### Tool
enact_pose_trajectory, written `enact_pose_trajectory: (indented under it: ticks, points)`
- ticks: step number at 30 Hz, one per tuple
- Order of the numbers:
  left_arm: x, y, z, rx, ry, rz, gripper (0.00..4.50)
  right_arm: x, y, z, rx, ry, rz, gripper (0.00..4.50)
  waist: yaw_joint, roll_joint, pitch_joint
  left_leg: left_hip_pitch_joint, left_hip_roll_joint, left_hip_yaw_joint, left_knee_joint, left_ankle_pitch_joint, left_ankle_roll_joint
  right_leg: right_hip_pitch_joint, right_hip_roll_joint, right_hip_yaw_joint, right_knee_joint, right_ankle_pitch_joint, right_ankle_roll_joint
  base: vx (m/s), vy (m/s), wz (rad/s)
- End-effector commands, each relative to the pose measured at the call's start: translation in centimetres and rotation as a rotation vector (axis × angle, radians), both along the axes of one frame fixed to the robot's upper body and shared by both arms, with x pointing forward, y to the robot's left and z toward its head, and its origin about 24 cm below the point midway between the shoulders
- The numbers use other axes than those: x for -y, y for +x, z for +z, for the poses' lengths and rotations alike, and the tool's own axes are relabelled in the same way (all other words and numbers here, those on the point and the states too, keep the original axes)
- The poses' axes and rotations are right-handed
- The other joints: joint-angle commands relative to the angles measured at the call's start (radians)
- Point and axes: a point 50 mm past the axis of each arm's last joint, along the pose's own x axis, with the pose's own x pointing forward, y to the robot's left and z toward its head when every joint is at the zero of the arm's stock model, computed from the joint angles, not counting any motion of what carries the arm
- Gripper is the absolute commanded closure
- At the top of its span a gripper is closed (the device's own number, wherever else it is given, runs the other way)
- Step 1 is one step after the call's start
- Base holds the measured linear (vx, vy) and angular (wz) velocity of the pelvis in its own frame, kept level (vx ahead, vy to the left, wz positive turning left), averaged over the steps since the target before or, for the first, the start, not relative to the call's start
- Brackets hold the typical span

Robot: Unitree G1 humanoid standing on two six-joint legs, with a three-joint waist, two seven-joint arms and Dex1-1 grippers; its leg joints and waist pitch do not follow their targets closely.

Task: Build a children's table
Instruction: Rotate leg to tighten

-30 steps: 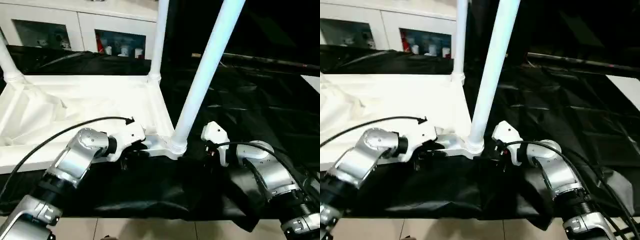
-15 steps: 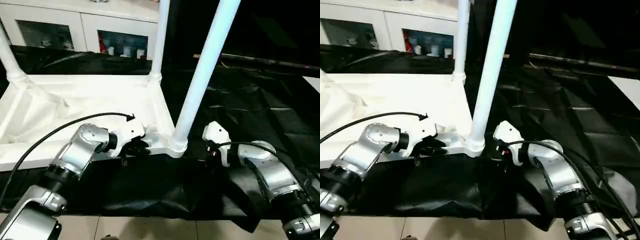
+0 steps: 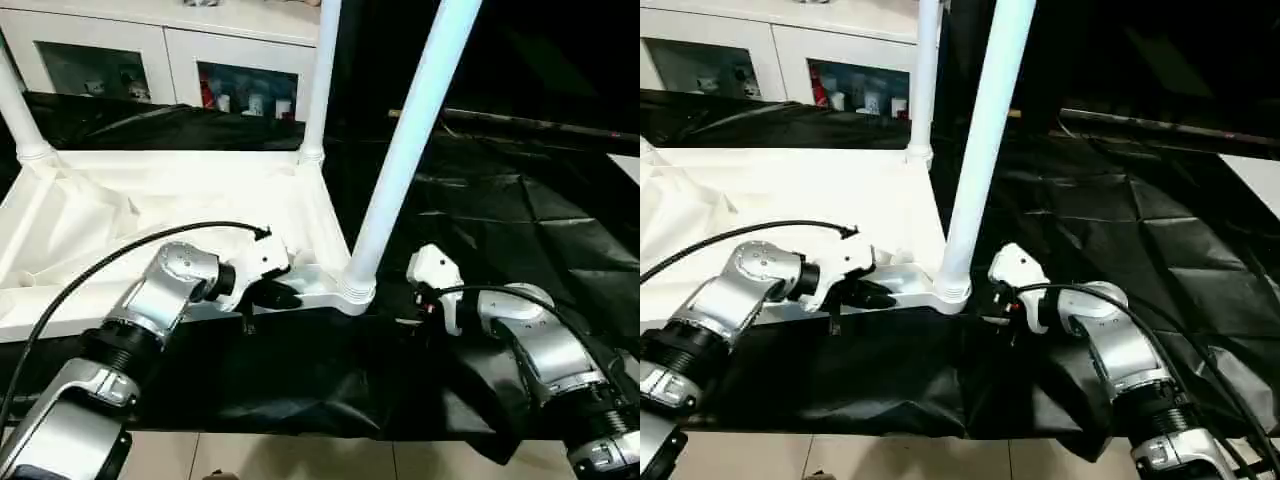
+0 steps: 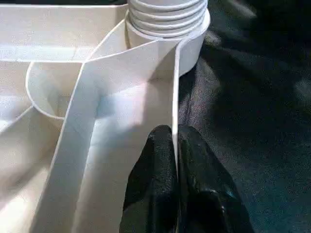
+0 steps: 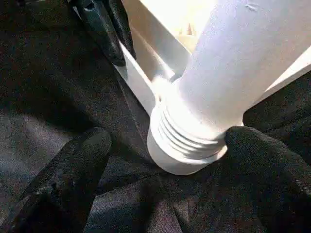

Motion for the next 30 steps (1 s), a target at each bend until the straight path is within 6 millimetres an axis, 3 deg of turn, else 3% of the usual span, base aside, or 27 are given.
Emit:
enact_pose_trajectory:
  ticks: [1, 2, 5, 8, 9, 12, 13, 14, 16, 17, 20, 26, 30]
  points:
    - [-0.3, -0.4, -1.3, -0.067, 0.025, 0.055, 4.43, -0.1, -0.1, 0.1, 0.004, 0.021, 0.006, 0.25, 0.004, 0.017, -0.054, 0.002, 0.02, -0.005, -0.073, -0.245, 0.001, 0.049, -0.087, 0.055, -0.095, -0.35, -0.116, 0.0, 0.0, 0.0]
    - [-0.5, -1.0, -1.5, -0.102, 0.028, 0.088, 4.43, 0.1, 0.0, 0.0, 0.004, 0.021, -0.017, 0.25, 0.003, 0.022, -0.055, 0.004, 0.021, -0.006, -0.074, -0.251, -0.002, 0.048, -0.087, 0.055, -0.096, -0.356, -0.116, 0.0, 0.0, 0.0]
    - [-0.9, -2.1, -1.9, -0.149, 0.031, 0.141, 4.43, 0.7, 0.3, -0.1, 0.007, 0.026, -0.066, 0.25, -0.005, 0.025, -0.058, 0.001, 0.027, -0.008, -0.076, -0.229, -0.008, 0.052, -0.087, 0.056, -0.084, -0.28, -0.149, 0.0, 0.0, 0.0]
    - [-2.1, -3.0, -2.4, -0.117, 0.111, 0.225, 4.43, 1.2, 0.8, -0.1, 0.031, 0.047, -0.142, 0.25, -0.014, 0.021, -0.058, -0.002, 0.022, -0.003, -0.072, -0.204, 0.003, 0.054, -0.084, 0.057, -0.083, -0.248, -0.164, 0.0, 0.0, 0.0]
    - [-2.2, -3.1, -2.5, -0.113, 0.121, 0.232, 4.43, 1.3, 0.9, -0.1, 0.035, 0.049, -0.149, 0.25, -0.015, 0.014, -0.057, -0.003, 0.02, -0.001, -0.072, -0.198, 0.007, 0.055, -0.081, 0.057, -0.085, -0.251, -0.16, 0.0, 0.0, 0.0]
    - [-2.4, -3.8, -2.3, -0.08, 0.111, 0.261, 4.43, 1.1, 1.1, -0.2, 0.038, 0.082, -0.188, 0.25, -0.022, 0.016, -0.052, -0.006, 0.018, -0.003, -0.075, -0.215, 0.013, 0.054, -0.08, 0.054, -0.093, -0.332, -0.13, 0.0, 0.0, 0.0]
    - [-2.2, -4.0, -2.0, -0.071, 0.092, 0.268, 4.43, 1.0, 1.1, -0.2, 0.035, 0.093, -0.191, 0.25, -0.024, 0.006, -0.052, -0.004, 0.021, -0.003, -0.074, -0.222, 0.012, 0.053, -0.082, 0.054, -0.094, -0.346, -0.127, 0.0, 0.0, 0.0]
    - [-2.0, -4.2, -1.8, -0.059, 0.074, 0.267, 4.48, 0.9, 1.2, -0.3, 0.031, 0.103, -0.192, 0.13, -0.024, 0.012, -0.051, -0.002, 0.02, -0.004, -0.074, -0.23, 0.015, 0.05, -0.082, 0.054, -0.096, -0.374, -0.119, 0.0, 0.0, 0.0]
    - [-0.9, -4.5, -1.0, 0.01, 0.008, 0.197, 4.48, 0.4, 1.0, -0.4, -0.008, 0.148, -0.172, 0.13, -0.028, 0.002, -0.051, -0.004, 0.02, -0.004, -0.074, -0.227, 0.023, 0.05, -0.082, 0.054, -0.099, -0.395, -0.106, 0.0, 0.0, 0.0]
    - [-0.7, -4.5, -0.9, 0.015, -0.004, 0.189, 4.48, 0.2, 0.9, -0.4, -0.024, 0.159, -0.154, 0.13, -0.028, 0.007, -0.052, -0.002, 0.02, -0.004, -0.073, -0.219, 0.028, 0.047, -0.08, 0.056, -0.097, -0.377, -0.107, 0.0, 0.0, 0.0]
    - [0.2, -4.5, -0.7, 0.075, -0.036, 0.095, 4.48, -0.5, 0.5, -0.6, -0.054, 0.176, -0.093, 0.13, -0.024, 0.006, -0.052, -0.003, 0.019, -0.003, -0.074, -0.21, 0.039, 0.045, -0.078, 0.056, -0.097, -0.355, -0.107, 0.0, 0.0, 0.0]
    - [0.7, -4.4, -0.5, 0.094, -0.05, 0.051, 4.48, -0.7, 1.5, -1.0, 0.008, 0.117, -0.165, 0.13, -0.019, 0.011, -0.052, 0.0, 0.019, -0.001, -0.074, -0.212, 0.013, 0.042, -0.081, 0.057, -0.096, -0.37, -0.102, 0.0, 0.0, 0.0]
    - [0.8, -4.3, -0.6, 0.109, -0.042, 0.023, 4.48, -1.5, 1.8, -1.2, 0.016, 0.09, -0.157, 0.13, -0.02, 0.012, -0.052, -0.001, 0.018, -0.001, -0.075, -0.218, 0.013, 0.042, -0.08, 0.058, -0.096, -0.371, -0.099, 0.0, 0.0, 0.0]
